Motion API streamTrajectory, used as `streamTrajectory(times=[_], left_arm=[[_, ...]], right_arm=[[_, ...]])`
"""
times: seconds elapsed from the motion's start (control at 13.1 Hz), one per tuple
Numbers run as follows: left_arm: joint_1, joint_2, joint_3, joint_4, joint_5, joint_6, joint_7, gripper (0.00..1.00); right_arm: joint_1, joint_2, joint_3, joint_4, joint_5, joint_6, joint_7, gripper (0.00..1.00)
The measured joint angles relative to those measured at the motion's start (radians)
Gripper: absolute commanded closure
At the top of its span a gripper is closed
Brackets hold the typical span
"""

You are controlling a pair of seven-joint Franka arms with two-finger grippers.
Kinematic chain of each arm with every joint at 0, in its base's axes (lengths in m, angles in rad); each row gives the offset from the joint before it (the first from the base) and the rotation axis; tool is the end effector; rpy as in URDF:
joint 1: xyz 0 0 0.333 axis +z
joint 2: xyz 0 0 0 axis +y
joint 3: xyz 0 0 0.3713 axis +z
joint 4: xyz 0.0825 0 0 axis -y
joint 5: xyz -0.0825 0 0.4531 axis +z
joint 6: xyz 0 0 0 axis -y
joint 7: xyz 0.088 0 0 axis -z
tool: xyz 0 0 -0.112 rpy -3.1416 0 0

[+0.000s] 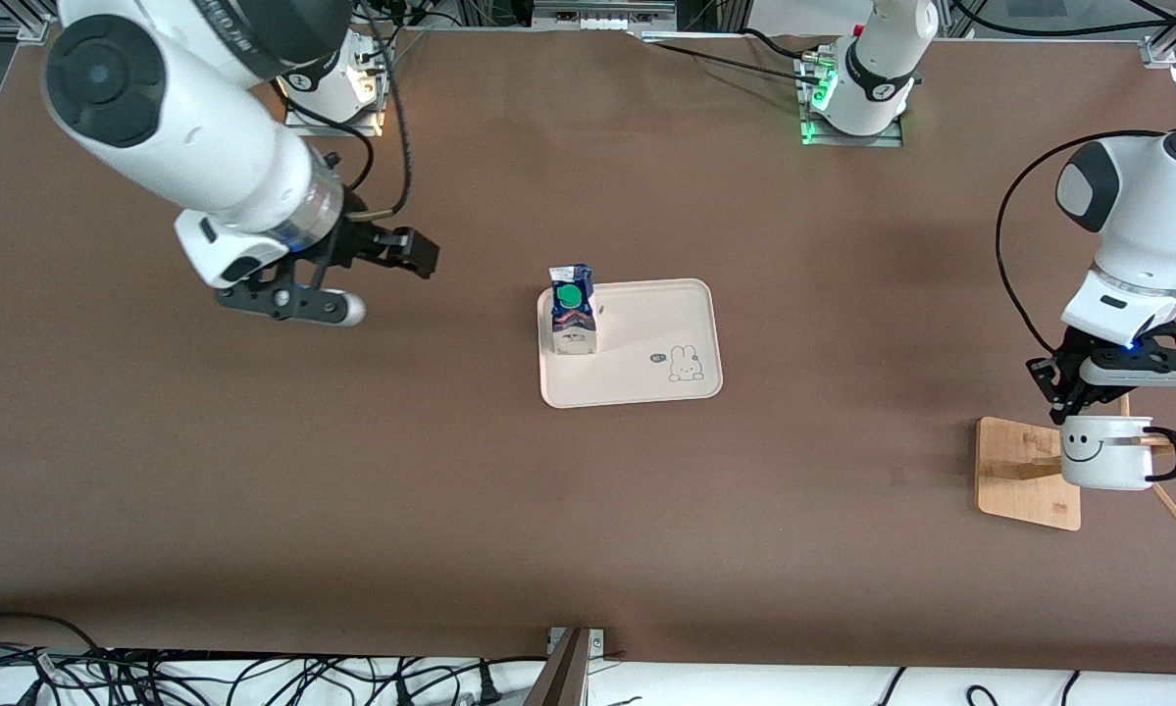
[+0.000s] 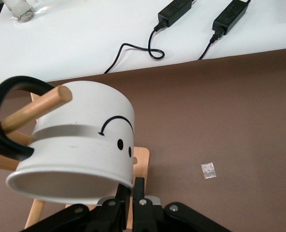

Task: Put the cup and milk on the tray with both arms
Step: 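Open the right gripper and withdraw it from the carton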

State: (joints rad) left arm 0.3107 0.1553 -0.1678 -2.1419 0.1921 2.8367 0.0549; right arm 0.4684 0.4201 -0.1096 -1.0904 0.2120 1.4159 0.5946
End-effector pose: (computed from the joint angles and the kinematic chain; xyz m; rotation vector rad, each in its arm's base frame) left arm 0.6589 0.0881 0.3979 -2.9016 0.1018 -0.7901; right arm 0.6857 0.3069 0.6312 -3.0116 0.3103 0.2413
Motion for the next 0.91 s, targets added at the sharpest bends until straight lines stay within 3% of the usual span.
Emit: streamTrajectory(times=[0.3, 0.53, 0.91], left_arm=[[0.0, 0.0, 0.0, 0.008, 0.0, 0.001, 0.0, 1.0], [-0.005, -0.002, -0.001, 0.018, 0.0, 0.001, 0.0, 1.0], [-0.037, -0.013, -0.004, 0.017, 0.0, -0.005, -0.014, 1.0]], right_arm=[[-0.153, -0.04, -0.002, -0.066, -0.019, -0.005, -0.073, 0.0], [-0.181, -0.1, -0.002, -0.168, -0.126, -0.006, -0.191, 0.0], [-0.283, -0.148, -0.003, -0.268, -0.163, 0.029, -0.414, 0.0]])
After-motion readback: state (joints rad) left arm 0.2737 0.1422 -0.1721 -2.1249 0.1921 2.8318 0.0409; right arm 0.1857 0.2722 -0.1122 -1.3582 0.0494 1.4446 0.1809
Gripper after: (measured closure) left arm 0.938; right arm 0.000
